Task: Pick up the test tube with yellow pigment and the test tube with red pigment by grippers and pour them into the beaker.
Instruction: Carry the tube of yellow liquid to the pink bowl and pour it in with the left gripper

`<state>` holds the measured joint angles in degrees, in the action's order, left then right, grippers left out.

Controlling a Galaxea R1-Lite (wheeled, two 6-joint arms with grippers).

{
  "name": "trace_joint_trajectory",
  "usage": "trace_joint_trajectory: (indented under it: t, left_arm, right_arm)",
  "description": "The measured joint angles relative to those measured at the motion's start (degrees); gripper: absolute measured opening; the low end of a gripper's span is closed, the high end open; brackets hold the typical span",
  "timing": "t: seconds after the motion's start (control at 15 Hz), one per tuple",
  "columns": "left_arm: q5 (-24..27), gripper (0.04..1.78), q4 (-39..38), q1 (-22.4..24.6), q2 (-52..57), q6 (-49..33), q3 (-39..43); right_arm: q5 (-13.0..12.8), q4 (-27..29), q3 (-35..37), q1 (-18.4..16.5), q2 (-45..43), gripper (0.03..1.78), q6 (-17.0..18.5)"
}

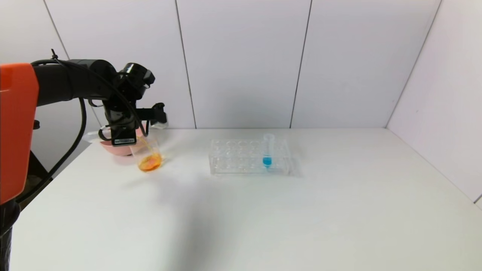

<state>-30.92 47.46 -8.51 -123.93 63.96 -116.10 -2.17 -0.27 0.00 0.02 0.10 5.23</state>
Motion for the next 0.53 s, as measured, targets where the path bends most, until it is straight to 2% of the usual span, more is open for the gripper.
trace_joint_trajectory:
  t: [0.33,0.53]
  left_arm:
    - [-7.2,0.44,1.3,-2.0,-1.1,0.1,0.0]
    - [-8.1,0.44,1.3,-3.5,-1.5,0.1,0.0]
  right_arm:
    - [0.0,0.0,0.0,0.0,0.0,1.71,0.0]
    - [0.0,0.0,0.0,0.0,0.0,1.71,0.0]
